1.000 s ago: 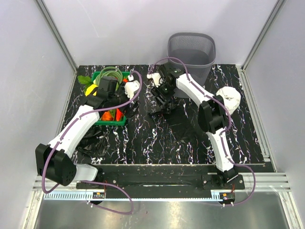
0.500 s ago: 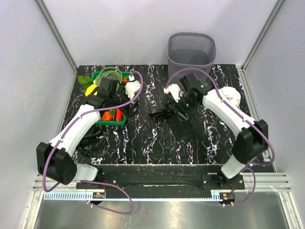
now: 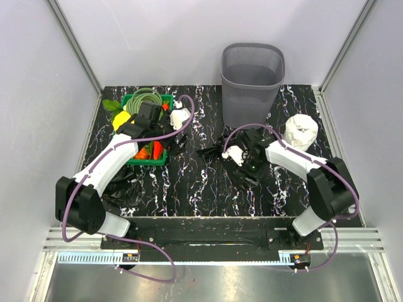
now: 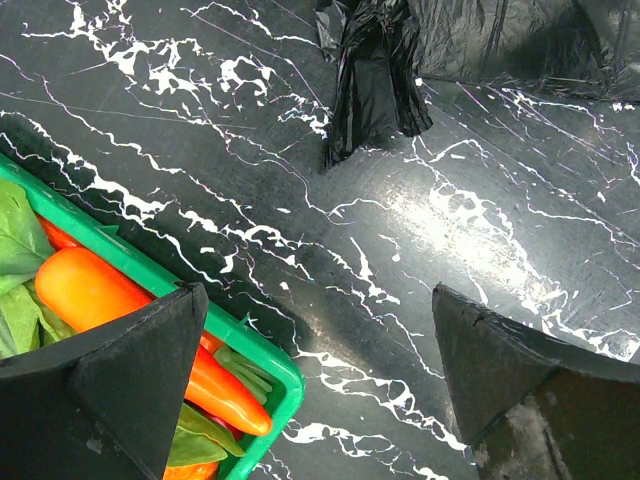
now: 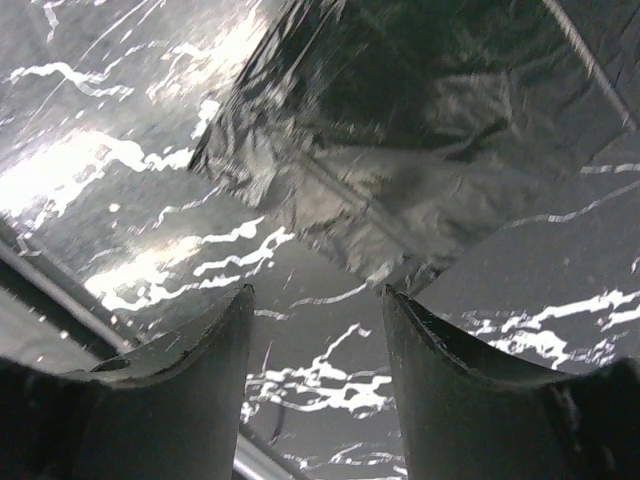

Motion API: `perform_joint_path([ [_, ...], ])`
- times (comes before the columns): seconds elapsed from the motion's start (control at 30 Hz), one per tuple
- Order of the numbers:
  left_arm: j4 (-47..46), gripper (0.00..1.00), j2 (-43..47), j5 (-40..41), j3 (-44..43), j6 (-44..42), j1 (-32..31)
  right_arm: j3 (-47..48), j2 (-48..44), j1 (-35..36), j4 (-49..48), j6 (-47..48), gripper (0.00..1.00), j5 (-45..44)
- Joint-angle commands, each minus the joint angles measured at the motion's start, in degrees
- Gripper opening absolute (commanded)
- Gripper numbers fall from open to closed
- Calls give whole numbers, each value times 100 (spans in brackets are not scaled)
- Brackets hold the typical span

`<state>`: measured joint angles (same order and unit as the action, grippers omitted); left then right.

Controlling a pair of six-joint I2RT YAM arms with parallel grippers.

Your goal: Put the trash bags into the trash bin

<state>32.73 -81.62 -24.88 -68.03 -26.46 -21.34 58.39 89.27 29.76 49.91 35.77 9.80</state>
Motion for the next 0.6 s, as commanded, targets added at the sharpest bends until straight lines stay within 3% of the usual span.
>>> perform_joint_path([
  [0.0, -294, 99, 24, 115, -96, 44, -28, -73, 397, 56, -895, 211, 59, -172],
  [0.23, -241, 99, -29, 168, -70, -26, -45, 14, 775, 83, -1115, 185, 55, 30],
  [0.37, -241, 99, -3, 186, -9, -44, -45, -21, 907, 100, -1124, 167, 48, 206],
  [0.57, -285, 99, 6, 11, 88, -9, -54, 5, 1083, 109, -1159, 18, 13, 224],
])
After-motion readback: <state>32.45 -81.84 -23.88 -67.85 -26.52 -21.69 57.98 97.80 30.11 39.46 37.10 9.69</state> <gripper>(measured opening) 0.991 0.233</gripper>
